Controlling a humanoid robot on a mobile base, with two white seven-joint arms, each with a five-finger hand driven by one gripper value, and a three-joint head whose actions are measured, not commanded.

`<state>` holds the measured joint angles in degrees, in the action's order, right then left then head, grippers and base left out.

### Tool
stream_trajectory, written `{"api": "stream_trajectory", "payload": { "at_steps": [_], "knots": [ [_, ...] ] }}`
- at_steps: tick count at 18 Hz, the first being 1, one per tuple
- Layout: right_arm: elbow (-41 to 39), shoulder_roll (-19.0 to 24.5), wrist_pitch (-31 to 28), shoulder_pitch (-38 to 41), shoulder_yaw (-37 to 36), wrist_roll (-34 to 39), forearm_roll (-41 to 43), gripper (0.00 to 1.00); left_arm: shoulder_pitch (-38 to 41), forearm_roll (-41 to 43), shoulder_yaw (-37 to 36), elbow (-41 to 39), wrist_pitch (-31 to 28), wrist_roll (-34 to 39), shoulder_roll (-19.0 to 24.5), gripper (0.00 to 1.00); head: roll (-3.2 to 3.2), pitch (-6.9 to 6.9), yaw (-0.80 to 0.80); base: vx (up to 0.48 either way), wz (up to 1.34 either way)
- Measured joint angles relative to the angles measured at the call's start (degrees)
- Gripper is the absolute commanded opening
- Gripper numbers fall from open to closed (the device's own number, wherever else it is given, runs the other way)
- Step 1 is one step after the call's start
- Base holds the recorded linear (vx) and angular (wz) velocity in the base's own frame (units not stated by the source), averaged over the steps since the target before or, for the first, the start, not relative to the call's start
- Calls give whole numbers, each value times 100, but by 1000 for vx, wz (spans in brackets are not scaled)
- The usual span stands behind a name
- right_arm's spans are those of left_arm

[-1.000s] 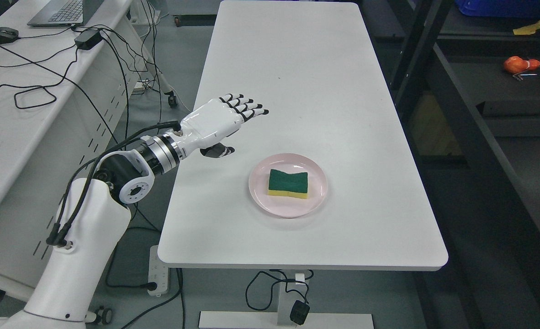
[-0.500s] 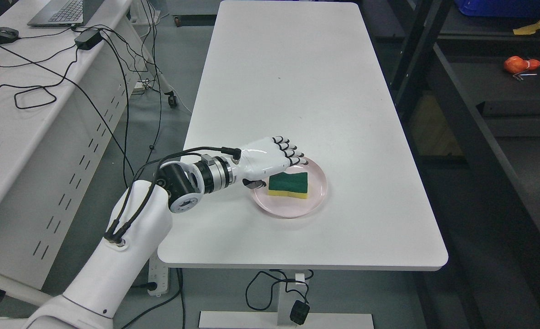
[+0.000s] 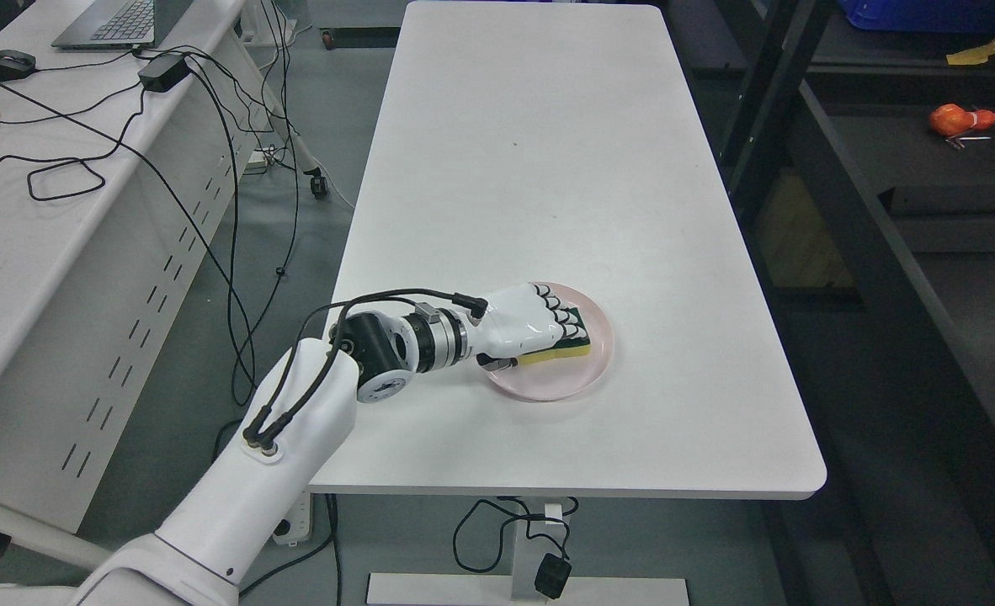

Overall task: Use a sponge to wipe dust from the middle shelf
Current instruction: 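Lower the left hand onto the green-yellow sponge and grasp it, then lift the sponge off the plate with the left hand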

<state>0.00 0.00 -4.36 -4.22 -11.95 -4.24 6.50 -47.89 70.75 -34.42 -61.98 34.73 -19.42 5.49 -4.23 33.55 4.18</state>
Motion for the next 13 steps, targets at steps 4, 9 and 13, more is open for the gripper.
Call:
{"api": "stream_trajectory", "payload": {
  "at_steps": [4,9,13],
  "knots": [
    [0,0,0,0,0,0,0,100,34,-13,82,46,-4,-278,-79,42,0,0,0,0,0],
    [0,0,1,0,0,0,0,100,165,-152,491,80,517,-449,-139,7,0,0,0,1,-6],
    [0,0,1,0,0,0,0,100,367,-474,1101,98,957,-639,-163,0,0,0,0,0,0]
  ]
}}
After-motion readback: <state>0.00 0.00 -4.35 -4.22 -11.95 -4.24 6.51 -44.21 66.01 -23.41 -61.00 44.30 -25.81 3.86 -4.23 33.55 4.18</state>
